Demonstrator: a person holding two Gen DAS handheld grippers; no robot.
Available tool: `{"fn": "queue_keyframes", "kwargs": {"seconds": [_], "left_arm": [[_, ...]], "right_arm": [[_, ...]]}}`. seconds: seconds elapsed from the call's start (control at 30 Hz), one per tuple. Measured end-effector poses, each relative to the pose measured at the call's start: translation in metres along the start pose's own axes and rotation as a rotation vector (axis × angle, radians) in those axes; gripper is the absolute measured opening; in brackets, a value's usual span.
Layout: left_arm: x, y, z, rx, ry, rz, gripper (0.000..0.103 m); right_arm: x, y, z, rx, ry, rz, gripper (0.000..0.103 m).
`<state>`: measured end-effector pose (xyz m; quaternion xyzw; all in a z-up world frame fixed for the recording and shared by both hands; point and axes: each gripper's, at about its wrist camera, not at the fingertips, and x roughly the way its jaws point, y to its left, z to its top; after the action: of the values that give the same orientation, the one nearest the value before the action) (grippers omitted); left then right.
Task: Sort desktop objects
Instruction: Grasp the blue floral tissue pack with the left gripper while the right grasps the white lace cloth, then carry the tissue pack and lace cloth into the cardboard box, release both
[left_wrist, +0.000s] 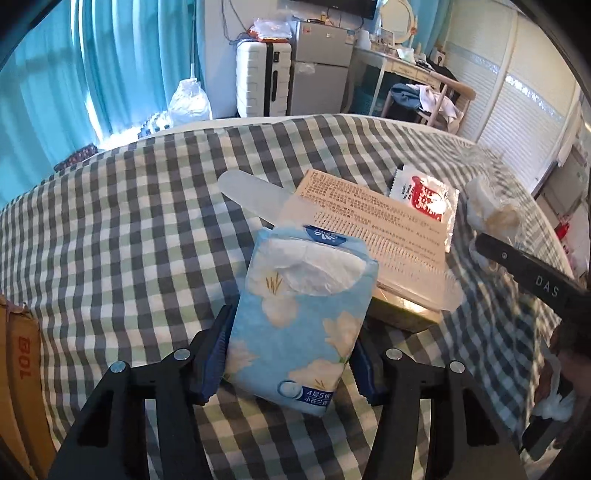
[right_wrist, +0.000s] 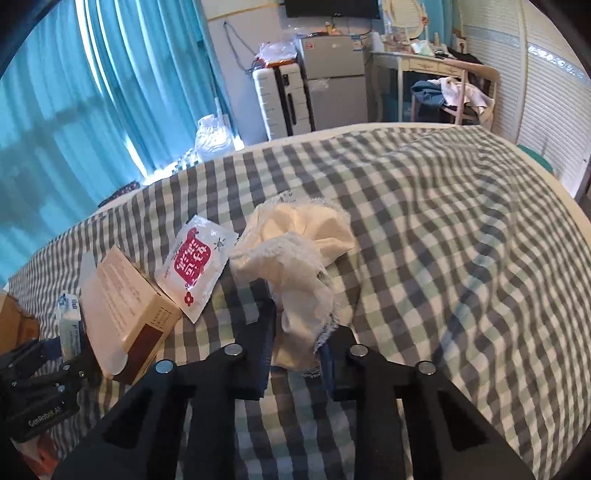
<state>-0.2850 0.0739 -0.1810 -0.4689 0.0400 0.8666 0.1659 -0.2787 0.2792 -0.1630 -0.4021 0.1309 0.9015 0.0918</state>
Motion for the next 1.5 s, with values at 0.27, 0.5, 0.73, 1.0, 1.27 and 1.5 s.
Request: {"fn": "queue_keyframes", "kwargs": {"seconds": [0.27,0.5,0.73,1.0,1.27,1.5], "left_arm": [[-0.035,-0.001,-0.004,-0.026,-0.011,0.024,0.058],[-0.084,-0.008,-0.002,-0.058,-0.054,0.044,0.058],[-0.145,-0.007,-0.010,-0.090,-0.106,0.066,0.058],[-0.220,0.005,-0.021,-0.122,-0.189,0.090,0.058],[-0.279,0.026,-0.035,-0.182,-0.255,0.112,0.058],[-0.318,0.060,-0.051,-0.232,-0.303,0.141,0.058]], "right_arm": [[-0.041,0.016,-0.011,0.018,-0.024,0.029,0.018],[-0.092,0.039,-0.029,0.003,-0.047,0.098,0.018],[-0.163,0.072,-0.041,-0.036,-0.127,0.175,0.018],[-0.230,0.119,-0.059,-0.117,-0.172,0.252,0.018],[-0.283,0.161,-0.073,-0.202,-0.212,0.314,0.018],[-0.317,0.201,-0.082,-0.257,-0.265,0.379,0.018]]}}
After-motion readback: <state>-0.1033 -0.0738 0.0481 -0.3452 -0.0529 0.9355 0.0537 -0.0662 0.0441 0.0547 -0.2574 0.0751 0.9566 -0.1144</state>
